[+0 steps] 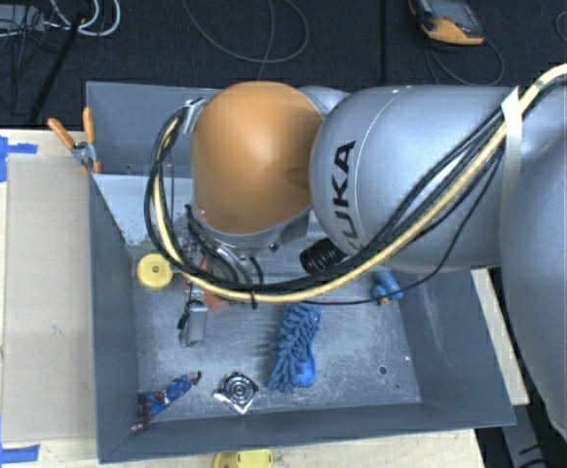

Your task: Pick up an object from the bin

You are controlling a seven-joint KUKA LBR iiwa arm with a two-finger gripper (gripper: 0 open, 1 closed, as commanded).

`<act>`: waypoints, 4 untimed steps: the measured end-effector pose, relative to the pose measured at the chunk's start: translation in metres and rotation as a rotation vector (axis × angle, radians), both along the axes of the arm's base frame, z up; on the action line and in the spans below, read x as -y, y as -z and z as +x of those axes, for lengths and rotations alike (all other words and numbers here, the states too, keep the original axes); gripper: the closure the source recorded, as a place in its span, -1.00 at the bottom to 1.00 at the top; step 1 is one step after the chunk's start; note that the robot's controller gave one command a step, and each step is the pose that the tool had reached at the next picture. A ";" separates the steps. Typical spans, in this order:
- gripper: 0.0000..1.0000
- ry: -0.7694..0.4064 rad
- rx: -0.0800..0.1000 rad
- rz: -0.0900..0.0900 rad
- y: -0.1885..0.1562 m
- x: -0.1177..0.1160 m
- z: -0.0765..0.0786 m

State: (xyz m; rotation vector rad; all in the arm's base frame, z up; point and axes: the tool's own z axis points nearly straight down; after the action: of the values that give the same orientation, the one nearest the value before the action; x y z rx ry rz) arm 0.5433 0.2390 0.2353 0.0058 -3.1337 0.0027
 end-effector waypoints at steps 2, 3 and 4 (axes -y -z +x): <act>-1.00 -0.165 0.008 0.002 0.047 0.000 -0.017; -1.00 -0.538 0.005 0.003 0.073 0.004 -0.056; -1.00 -0.493 0.008 0.005 0.102 0.000 -0.047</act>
Offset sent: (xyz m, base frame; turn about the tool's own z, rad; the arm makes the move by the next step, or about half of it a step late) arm -0.0580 -0.0008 -0.1653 -0.5365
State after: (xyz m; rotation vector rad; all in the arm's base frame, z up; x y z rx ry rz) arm 0.4959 0.2394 0.1333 0.7718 -3.0455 -0.0016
